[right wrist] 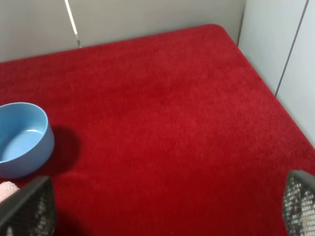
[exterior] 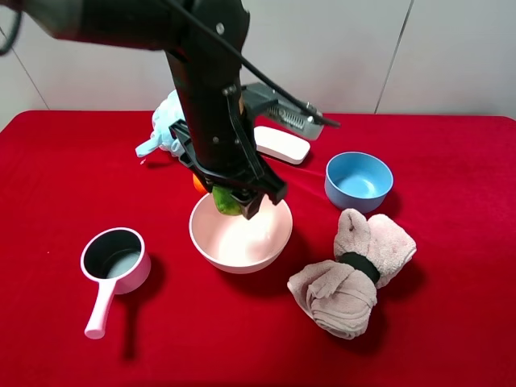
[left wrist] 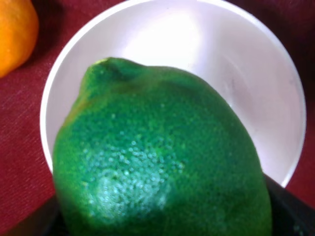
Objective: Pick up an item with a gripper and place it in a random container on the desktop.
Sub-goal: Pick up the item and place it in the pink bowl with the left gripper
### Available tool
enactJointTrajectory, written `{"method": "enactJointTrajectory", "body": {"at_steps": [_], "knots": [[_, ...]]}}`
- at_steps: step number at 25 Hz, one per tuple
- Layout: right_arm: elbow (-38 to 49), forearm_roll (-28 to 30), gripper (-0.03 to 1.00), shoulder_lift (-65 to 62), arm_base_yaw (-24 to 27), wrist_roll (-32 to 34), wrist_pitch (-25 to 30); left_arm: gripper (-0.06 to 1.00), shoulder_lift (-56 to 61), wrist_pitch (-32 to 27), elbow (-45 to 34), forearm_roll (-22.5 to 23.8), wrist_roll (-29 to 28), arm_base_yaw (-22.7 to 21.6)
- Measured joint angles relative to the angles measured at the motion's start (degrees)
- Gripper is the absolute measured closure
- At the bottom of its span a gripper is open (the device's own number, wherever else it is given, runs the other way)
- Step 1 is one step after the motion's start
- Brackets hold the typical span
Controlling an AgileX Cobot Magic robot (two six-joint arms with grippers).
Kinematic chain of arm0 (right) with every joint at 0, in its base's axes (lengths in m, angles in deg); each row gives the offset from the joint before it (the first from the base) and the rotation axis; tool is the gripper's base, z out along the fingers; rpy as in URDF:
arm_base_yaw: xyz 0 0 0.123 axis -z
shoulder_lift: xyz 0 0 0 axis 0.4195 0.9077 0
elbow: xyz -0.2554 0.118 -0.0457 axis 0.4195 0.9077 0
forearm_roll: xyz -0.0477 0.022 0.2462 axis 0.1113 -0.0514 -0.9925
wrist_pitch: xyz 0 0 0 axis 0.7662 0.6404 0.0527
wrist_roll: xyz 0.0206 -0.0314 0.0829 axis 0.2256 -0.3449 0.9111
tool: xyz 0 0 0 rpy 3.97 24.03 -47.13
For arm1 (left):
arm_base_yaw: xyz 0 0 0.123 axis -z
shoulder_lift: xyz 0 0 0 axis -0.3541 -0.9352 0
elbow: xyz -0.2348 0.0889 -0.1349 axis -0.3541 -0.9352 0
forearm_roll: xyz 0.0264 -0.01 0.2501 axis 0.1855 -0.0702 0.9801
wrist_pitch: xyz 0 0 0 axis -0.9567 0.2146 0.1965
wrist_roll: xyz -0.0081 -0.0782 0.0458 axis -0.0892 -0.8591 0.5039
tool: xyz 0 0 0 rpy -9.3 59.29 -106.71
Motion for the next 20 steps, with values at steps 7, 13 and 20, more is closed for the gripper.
{"method": "enactJointTrajectory", "body": {"at_steps": [7,13,20], "knots": [[0.0,0.0,0.27,0.0,0.0,0.0,0.0,0.31,-3.03,0.06,-0.08,0.07,0.0,0.0],[0.0,0.0,0.27,0.0,0.0,0.0,0.0,0.31,-5.22,0.12,-0.08,-0.14,-0.55,0.0],[0.0,0.0,0.27,0.0,0.0,0.0,0.0,0.31,-5.31,0.25,-0.08,-0.14,-1.41,0.0]]}}
